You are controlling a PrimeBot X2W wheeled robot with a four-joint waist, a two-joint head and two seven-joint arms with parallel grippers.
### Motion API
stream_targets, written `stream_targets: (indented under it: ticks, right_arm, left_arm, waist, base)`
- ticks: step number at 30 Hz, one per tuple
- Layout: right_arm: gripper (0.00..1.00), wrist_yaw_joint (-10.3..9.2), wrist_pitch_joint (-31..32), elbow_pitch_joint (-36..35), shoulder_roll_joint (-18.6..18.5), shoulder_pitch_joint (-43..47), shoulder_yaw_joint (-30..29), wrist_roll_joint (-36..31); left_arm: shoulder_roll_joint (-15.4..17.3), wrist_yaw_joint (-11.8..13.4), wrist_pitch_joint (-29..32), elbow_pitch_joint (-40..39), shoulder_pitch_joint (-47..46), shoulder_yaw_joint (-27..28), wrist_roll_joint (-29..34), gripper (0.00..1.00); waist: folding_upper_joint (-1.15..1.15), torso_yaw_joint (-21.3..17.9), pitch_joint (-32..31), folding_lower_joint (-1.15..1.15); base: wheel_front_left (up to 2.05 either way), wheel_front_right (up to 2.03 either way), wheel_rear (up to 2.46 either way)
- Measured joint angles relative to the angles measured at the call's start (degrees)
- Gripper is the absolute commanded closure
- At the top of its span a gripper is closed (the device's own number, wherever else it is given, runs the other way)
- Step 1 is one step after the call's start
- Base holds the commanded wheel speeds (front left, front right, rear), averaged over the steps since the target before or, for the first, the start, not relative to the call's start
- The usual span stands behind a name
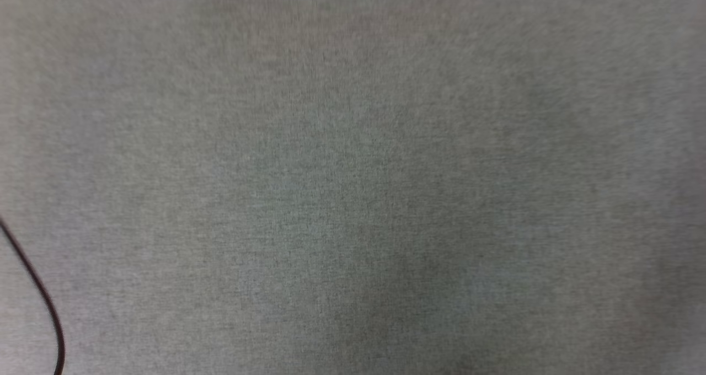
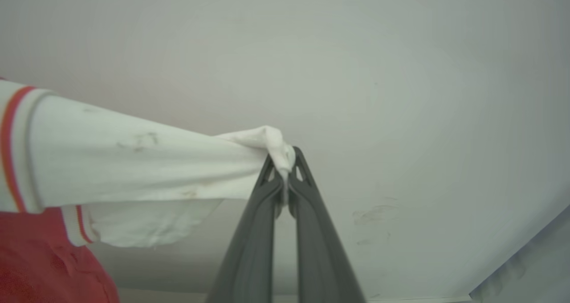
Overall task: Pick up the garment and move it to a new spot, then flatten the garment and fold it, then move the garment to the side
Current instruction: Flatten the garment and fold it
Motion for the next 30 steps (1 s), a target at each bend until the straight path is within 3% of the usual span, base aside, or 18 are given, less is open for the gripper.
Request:
stream_targets:
  ticks: [6, 9, 12, 23, 30]
  right_arm:
    - [1.00, 0.01, -8.7, 8.9, 2.1, -9.4, -1.2, -5.1]
    - [1.00, 0.00, -13.8, 14.7, 3.7, -11.5, -2.3, -8.5]
    - [1.00, 0.00, -15.2, 17.6, 4.8, -10.7, -1.3, -9.5]
    - [1.00, -0.01, -18.1, 24.4, 5.7, 2.9, 1.2, -6.7]
    - [1.00, -0.01, -14.4, 27.5, 4.6, 15.3, 4.8, -1.7]
  left_arm:
    - [-2.3, -0.8, -8.6, 12.1, -12.3, -3.6, 3.6, 1.00]
    - [-4.7, -1.2, -13.4, 20.7, -15.1, -6.7, 4.3, 1.00]
    - [-5.1, -1.3, -15.7, 24.5, -14.3, -7.6, 3.5, 1.00]
    - [-8.9, -1.4, -23.4, 32.2, 3.3, -12.6, -1.0, 1.00]
    - [-9.4, -1.4, -22.4, 32.1, 19.0, -15.9, -5.6, 1.00]
  waist:
    - [0.00, 0.8, 6.2, 0.00]
    - [0.00, 2.3, 9.0, 0.00]
    - [0.00, 3.1, 9.5, 0.00]
    - [0.00, 3.8, 4.8, -0.01]
    - [0.00, 3.6, -1.6, -0.03]
  base:
    - [0.00, 0.00, 0.00]
    - [0.00, 0.00, 0.00]
    - [0.00, 0.00, 0.00]
    - [0.00, 0.00, 0.00]
    - [0.00, 0.00, 0.00]
